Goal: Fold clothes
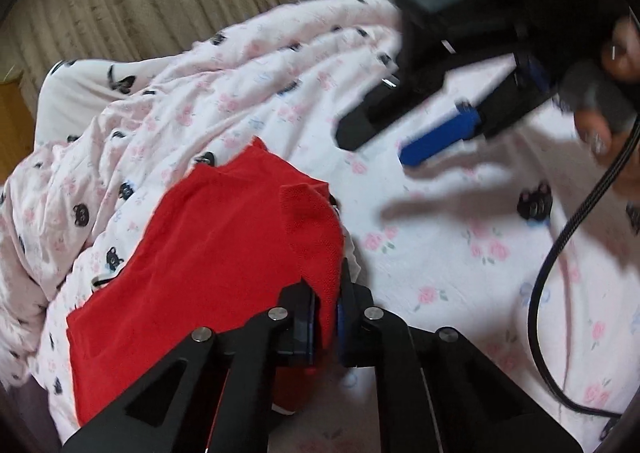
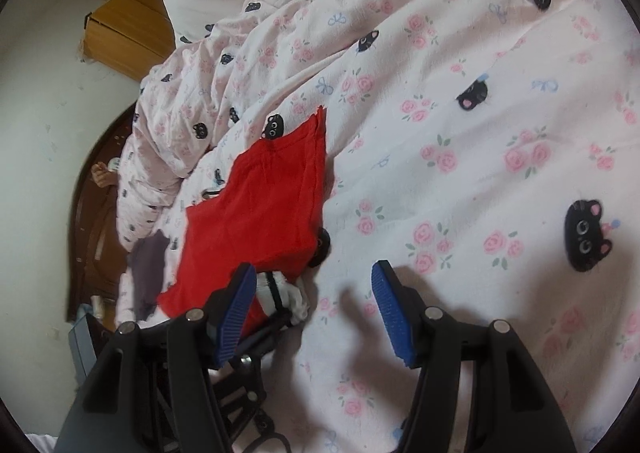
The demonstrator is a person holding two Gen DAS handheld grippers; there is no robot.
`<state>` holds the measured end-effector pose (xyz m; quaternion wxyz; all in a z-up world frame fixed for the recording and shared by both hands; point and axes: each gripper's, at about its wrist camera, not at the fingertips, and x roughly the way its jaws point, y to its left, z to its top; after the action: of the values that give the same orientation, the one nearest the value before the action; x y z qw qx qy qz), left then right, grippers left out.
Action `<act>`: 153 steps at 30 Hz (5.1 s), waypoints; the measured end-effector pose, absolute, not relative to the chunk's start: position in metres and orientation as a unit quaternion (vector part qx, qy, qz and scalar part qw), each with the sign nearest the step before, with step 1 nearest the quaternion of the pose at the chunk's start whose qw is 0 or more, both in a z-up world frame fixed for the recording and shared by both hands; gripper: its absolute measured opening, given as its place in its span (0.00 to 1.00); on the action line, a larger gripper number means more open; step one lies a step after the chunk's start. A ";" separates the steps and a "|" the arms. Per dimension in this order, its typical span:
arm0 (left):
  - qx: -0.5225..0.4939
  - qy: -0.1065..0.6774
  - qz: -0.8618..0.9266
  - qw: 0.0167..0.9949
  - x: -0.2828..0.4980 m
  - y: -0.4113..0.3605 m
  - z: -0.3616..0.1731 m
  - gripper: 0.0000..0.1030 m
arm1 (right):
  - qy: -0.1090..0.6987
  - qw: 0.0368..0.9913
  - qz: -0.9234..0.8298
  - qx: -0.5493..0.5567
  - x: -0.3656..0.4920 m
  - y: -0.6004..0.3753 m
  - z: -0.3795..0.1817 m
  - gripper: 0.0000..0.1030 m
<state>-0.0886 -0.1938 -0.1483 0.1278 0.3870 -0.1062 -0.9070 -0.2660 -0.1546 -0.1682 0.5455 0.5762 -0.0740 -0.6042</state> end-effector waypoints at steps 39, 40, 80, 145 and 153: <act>0.325 -0.141 -0.920 0.170 -0.067 -0.181 -0.127 0.06 | -0.204 0.553 -0.386 0.710 -0.272 -0.292 -0.226 0.72; 0.323 -0.141 -0.920 0.171 -0.067 -0.181 -0.127 0.06 | -0.200 0.556 -0.386 0.708 -0.271 -0.293 -0.225 0.72; 0.213 0.209 -0.919 0.259 0.051 -0.305 -0.088 0.06 | 0.129 0.546 -0.539 0.628 -0.150 -0.396 -0.103 0.07; 0.131 0.473 -0.808 0.325 0.174 -0.385 -0.150 0.43 | 0.189 0.580 -0.551 0.570 -0.050 -0.400 -0.093 0.40; 0.185 0.476 -0.774 0.374 0.176 -0.385 -0.174 0.43 | 0.125 0.555 -0.583 0.581 -0.075 -0.301 -0.122 0.44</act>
<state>0.1764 -0.3848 -0.1739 0.3741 0.1846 0.4765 -0.7739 -0.0753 -0.3012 -0.1218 0.5545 0.5808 0.1255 -0.5826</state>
